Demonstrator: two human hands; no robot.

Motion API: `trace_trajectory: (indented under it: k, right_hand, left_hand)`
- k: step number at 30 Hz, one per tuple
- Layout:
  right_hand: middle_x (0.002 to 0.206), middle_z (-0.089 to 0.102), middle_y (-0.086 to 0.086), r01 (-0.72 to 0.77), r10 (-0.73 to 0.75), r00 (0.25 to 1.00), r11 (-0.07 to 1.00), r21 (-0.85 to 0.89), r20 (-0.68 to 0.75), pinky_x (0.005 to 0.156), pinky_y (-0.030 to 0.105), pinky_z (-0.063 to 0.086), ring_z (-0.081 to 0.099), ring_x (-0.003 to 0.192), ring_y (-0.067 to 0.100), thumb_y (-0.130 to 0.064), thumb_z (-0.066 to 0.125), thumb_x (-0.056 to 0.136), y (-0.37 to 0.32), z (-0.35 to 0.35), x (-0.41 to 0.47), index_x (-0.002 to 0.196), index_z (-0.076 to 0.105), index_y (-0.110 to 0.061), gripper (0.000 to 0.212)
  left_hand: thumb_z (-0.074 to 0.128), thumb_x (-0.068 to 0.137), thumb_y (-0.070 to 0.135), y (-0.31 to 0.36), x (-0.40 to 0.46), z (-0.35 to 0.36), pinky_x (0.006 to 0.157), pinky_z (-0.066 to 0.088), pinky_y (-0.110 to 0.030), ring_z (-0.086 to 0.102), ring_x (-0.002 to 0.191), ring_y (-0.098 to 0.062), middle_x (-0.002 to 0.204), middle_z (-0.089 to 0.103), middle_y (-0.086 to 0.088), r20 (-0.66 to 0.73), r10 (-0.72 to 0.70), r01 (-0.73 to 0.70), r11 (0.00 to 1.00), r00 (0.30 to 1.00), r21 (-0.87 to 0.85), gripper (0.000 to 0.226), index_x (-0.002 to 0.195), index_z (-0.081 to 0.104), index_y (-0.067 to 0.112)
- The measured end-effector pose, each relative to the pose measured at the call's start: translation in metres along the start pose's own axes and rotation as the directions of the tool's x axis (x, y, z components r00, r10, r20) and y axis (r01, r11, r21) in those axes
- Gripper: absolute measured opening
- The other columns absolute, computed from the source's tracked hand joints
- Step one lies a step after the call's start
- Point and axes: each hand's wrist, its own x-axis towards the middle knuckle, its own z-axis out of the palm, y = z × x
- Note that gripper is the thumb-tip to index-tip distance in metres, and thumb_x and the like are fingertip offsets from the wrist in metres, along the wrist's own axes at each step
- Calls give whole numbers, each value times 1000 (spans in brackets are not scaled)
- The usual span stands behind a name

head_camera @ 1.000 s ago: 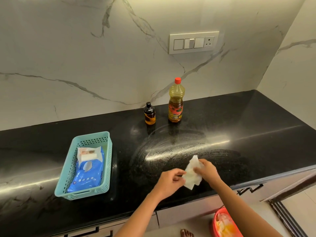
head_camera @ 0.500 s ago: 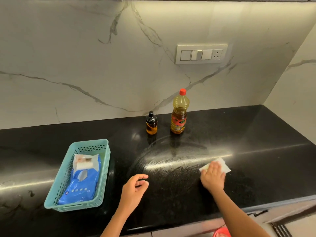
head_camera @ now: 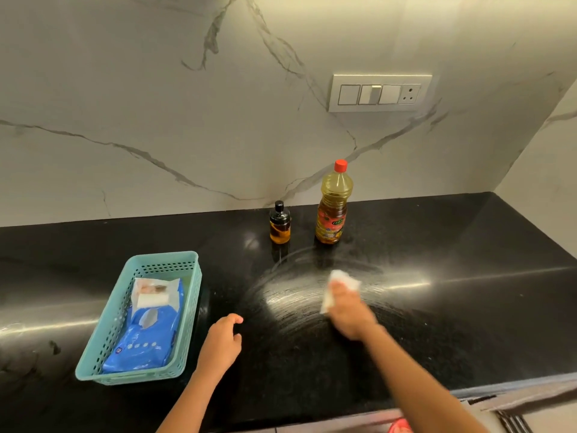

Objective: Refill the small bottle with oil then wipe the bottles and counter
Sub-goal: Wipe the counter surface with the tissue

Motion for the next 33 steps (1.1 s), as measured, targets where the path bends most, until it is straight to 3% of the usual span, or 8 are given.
trace_trajectory:
  k: [4, 7, 13, 18, 23, 26, 29, 33]
  right_hand:
    - [157, 5, 22, -202, 179, 964, 974, -104, -198, 120, 40, -4, 0, 146, 32, -48, 0, 95, 103, -19, -39, 147, -7, -1, 71]
    - [138, 49, 19, 104, -148, 955, 979, -174, -257, 109, 14, -15, 35, 129, 29, -45, 9, 94, 42, 49, -89, 148, 9, -3, 68]
    - [141, 51, -2, 567, -543, 822, 809, -157, 170, 113, 30, 25, 49, 127, 9, -36, 18, 90, -103, 130, -100, 149, 14, -9, 65]
    - [151, 27, 16, 114, -114, 993, 986, -120, 6, 112, 41, 25, 33, 134, 35, -33, 31, 92, -28, 14, -41, 147, 16, -16, 60]
    - [158, -6, 20, -244, 242, 969, 936, -253, -40, 119, 45, 3, -4, 147, 31, -39, 5, 94, 84, -12, -69, 146, -8, 2, 67]
    - [154, 16, 27, 8, -36, 994, 965, -262, -105, 116, 48, 15, 18, 143, 38, -40, -3, 90, 26, 44, -98, 146, -10, 0, 70]
    - [159, -3, 14, 361, -331, 932, 890, -278, 150, 113, 37, -14, -5, 147, 27, -35, 18, 95, -65, 91, -128, 149, -3, -5, 65]
    - [159, -5, 8, 602, -535, 797, 734, -313, 280, 113, 33, -16, -9, 147, 19, -29, 26, 97, -80, 107, -144, 150, 0, -11, 61]
  left_hand:
    - [61, 86, 4, -3, 2, 5, 86, 50, -26, 59, 110, -16, 127, 57, -4, 9, -14, 12, 990, 1000, 139, 42, 126, 53, 16]
    - [67, 82, 4, -1, 9, 2, 86, 51, -26, 62, 107, -18, 125, 59, -5, 8, -41, 39, 982, 999, 186, 50, 128, 52, 15]
    - [69, 80, 6, -13, 21, 1, 94, 47, -30, 59, 115, -23, 128, 60, -8, -1, -52, 51, 961, 999, 273, 60, 135, 48, 15]
    - [68, 80, 3, -10, 24, 5, 90, 50, -34, 60, 112, -26, 127, 60, -10, 35, -109, 95, 955, 993, 282, 64, 138, 44, 17]
    - [70, 81, 7, -8, 22, 2, 92, 50, -35, 59, 113, -27, 126, 60, -11, 54, -124, 103, 950, 991, 294, 64, 138, 44, 18]
    - [69, 81, 7, -6, 18, -1, 95, 48, -35, 58, 116, -27, 128, 58, -12, 61, -123, 102, 955, 990, 280, 62, 137, 44, 17]
    - [69, 82, 6, -6, 14, -2, 97, 46, -36, 56, 118, -28, 130, 57, -13, 55, -79, 63, 967, 995, 247, 60, 137, 46, 14]
    - [68, 81, 4, -9, 10, -4, 100, 42, -38, 52, 121, -31, 133, 55, -16, 46, -16, 5, 969, 999, 246, 59, 136, 47, 10]
